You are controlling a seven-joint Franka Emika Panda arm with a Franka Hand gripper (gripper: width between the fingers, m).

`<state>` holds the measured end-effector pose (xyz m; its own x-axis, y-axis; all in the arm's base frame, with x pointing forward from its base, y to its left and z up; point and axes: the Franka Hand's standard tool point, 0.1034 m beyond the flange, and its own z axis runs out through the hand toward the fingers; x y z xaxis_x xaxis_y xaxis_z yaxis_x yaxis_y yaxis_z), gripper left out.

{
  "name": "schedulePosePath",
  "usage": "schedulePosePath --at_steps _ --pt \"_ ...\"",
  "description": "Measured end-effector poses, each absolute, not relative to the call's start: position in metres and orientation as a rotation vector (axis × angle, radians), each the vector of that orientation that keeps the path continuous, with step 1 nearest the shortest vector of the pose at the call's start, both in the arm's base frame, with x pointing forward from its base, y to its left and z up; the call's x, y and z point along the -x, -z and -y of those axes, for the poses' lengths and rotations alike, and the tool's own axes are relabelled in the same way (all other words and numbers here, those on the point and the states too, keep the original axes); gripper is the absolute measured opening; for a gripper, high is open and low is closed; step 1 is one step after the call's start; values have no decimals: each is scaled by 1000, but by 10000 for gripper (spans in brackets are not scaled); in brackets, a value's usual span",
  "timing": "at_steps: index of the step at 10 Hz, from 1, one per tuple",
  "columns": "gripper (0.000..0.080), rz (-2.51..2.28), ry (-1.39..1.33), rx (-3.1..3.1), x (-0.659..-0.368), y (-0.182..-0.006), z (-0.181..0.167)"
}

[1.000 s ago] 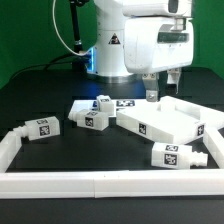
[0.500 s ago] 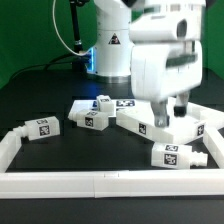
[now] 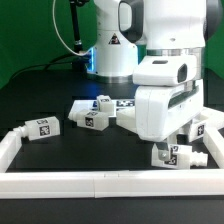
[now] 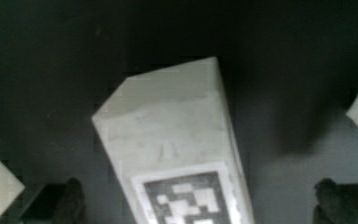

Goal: Assemble one leg

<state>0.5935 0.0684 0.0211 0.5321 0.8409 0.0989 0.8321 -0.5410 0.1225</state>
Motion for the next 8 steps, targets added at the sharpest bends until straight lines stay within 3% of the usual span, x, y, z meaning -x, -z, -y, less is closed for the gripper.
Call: schedulePosePath --at_steps 2,4,5,6,8 --pt "649 -1475 -217 -2700 -592 -17 -68" --pt "398 -1475 -216 -2700 -592 -17 -68" --pt "398 -1475 -216 -2700 -592 -17 -68" --pt "278 -1475 -217 -2700 -592 -17 -68" --pt "278 -1573 -218 -2632 -589 -18 -54"
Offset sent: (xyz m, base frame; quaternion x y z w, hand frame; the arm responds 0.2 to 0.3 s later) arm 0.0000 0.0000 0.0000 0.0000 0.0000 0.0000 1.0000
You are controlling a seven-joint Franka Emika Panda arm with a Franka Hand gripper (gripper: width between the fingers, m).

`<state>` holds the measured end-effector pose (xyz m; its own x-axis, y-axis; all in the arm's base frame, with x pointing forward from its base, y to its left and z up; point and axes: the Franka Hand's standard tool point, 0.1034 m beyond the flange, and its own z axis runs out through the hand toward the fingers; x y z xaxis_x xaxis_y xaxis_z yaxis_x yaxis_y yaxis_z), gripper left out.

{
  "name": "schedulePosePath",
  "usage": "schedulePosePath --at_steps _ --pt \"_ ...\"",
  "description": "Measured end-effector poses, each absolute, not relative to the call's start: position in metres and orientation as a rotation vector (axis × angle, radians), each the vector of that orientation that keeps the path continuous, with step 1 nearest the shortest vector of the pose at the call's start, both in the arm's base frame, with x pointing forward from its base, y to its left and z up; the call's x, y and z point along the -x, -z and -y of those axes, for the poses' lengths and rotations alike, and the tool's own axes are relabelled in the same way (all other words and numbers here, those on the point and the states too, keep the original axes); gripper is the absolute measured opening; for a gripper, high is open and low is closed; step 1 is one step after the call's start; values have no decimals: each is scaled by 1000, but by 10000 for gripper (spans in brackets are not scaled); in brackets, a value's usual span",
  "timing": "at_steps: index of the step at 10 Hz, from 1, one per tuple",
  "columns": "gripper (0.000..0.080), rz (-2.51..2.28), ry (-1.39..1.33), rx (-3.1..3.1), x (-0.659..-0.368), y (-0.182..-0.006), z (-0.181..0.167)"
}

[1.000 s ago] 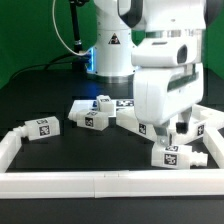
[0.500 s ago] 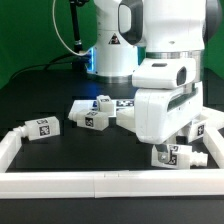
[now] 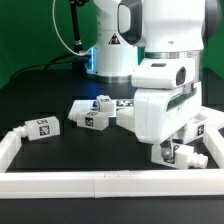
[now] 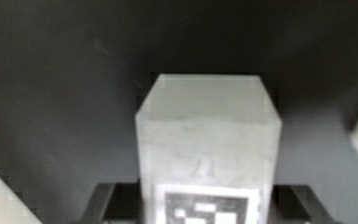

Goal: Assemble one leg

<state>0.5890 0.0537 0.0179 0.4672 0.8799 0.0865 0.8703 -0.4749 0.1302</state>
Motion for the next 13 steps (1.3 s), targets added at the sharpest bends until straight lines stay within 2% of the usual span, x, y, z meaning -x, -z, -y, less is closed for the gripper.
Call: schedulePosePath --at_steps 3,6,8,10,13 --pt "278 -1703 -153 -2529 -557 -34 11" --pt "279 -1784 -134 -2462 -532 -26 61" --pt "280 -1821 -138 -2423 -536 -16 91" --pt "281 -1854 -150 -2370 -549 -17 115" --pt "281 -1853 -157 -2364 -557 -17 114"
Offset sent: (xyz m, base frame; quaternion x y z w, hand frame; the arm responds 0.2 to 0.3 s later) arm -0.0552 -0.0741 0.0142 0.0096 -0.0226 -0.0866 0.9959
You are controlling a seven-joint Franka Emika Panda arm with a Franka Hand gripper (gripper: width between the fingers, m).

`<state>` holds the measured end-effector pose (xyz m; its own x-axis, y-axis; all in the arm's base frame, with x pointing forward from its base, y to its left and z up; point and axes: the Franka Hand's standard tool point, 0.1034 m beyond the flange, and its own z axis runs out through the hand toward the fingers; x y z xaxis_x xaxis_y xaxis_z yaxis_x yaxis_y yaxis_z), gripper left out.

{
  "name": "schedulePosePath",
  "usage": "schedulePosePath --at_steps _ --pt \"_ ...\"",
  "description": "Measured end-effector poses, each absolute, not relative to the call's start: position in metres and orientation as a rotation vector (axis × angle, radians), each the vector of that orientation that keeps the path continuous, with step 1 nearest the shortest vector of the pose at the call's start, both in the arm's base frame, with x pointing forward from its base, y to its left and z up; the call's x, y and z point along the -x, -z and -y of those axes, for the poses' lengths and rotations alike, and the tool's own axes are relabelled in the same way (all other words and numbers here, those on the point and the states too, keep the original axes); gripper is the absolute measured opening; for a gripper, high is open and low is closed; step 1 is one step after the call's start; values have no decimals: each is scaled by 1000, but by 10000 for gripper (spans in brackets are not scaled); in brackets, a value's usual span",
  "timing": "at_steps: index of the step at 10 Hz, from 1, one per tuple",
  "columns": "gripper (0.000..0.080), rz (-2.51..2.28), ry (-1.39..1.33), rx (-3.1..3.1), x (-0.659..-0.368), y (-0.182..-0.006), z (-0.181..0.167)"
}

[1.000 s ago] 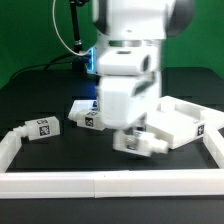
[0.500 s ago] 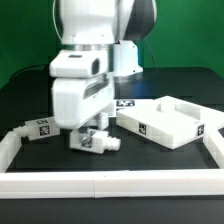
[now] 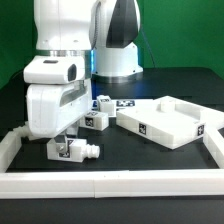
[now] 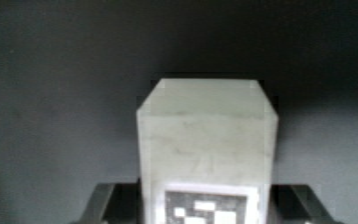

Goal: Assemble one leg

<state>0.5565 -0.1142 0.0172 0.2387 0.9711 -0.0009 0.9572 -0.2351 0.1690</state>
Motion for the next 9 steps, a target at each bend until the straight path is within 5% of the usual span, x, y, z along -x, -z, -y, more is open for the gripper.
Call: schedulePosePath --at_steps 2,3,4,7,9 --pt "335 -1851 -156 -2365 -556 -17 115" --pt "542 -1841 -160 -2372 -557 -18 114" --pt "626 -1757 -184 -2431 -553 -26 100" --pt "642 -1512 -171 -2633 -531 -55 30" --pt "649 -1456 -152 -2683 -531 -56 -7"
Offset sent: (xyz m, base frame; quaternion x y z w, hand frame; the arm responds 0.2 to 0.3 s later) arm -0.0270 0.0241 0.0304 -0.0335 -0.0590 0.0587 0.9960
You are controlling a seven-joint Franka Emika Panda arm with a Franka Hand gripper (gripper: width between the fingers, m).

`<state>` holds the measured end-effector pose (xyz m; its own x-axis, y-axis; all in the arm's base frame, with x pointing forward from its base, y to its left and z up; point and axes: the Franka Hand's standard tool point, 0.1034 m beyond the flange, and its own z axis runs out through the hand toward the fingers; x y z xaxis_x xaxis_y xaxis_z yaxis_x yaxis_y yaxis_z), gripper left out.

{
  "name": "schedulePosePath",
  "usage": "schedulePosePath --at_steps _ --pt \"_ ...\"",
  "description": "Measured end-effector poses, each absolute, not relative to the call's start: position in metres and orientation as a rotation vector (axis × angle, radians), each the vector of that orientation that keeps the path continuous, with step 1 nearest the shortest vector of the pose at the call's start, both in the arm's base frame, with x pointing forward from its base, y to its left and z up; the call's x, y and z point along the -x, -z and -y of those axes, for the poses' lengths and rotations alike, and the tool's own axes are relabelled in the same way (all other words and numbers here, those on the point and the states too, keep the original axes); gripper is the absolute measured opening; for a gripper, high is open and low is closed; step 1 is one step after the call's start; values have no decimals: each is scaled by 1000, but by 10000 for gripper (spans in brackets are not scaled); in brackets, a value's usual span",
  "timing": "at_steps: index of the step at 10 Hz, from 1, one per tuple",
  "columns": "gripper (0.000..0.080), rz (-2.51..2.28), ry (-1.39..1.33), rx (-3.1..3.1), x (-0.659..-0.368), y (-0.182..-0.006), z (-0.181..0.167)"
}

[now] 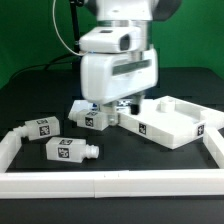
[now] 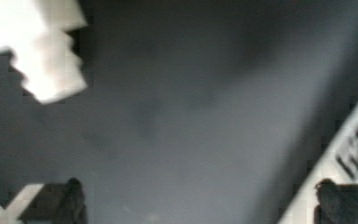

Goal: Assemble one leg

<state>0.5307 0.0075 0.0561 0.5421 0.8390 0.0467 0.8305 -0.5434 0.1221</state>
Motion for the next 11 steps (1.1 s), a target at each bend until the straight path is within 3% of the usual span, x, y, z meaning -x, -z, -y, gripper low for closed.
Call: schedulePosePath --at_steps 4,8,11 --pt "649 -1423 -178 -2699 -531 -53 -9" --pt "649 -1117 -65 -2893 -501 -35 -53" --pt "649 -1147 -53 -2881 -495 -20 -40"
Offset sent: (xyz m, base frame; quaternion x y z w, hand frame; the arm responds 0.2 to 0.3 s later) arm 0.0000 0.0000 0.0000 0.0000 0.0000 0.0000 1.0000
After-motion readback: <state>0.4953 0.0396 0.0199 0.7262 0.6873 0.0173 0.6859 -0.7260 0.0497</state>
